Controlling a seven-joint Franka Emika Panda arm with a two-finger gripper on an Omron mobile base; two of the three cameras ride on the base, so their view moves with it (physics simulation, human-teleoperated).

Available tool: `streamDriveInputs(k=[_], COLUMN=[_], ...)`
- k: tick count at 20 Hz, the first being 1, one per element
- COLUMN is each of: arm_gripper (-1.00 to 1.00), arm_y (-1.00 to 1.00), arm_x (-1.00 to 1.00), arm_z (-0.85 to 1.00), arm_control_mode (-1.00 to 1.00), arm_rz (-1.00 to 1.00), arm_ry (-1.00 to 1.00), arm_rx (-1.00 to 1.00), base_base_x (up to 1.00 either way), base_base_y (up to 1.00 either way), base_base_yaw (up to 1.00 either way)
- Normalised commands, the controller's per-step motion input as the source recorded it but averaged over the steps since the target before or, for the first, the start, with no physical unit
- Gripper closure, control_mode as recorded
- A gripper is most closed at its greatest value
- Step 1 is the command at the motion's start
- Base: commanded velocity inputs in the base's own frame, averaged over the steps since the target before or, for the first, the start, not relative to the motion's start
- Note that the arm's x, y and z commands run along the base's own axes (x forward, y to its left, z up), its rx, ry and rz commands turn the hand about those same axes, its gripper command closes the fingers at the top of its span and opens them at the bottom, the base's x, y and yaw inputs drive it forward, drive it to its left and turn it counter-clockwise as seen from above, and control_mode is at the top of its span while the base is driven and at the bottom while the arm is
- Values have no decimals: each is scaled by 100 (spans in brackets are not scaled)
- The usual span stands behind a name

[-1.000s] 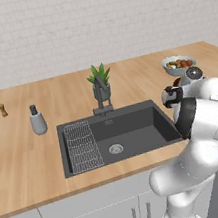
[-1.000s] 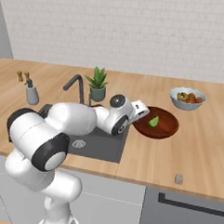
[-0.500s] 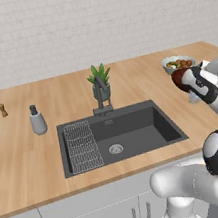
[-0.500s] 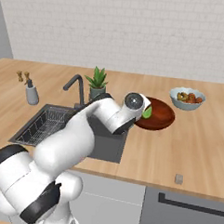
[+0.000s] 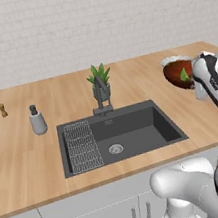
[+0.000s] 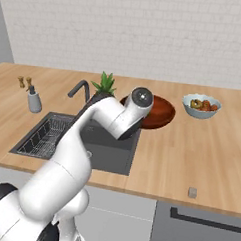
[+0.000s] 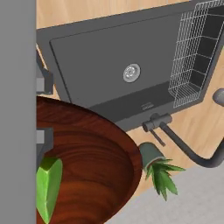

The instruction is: Pick the lemon wedge from the sink and place it in the bowl. Then pick the bowl and place it in the microwave. Then close the microwave door and press the start button.

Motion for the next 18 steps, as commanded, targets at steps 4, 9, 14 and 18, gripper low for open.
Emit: streamDriveInputs(k=[4,9,14,18], arm_gripper=[100,100,100,100], arm_y=[60,63,65,63], arm_x=[-37,-36,-18,-4], arm_z=[49,43,40,36], arm_control_mode=[-100,-100,-100,-100], arm_rz=[6,4,7,9], arm_ry=[-7,-4,-1,0], arm_rx=[-6,-1,0,0], base_base_x=[0,0,0,0], base_base_y=[0,0,0,0], base_base_yaw=[0,0,0,0])
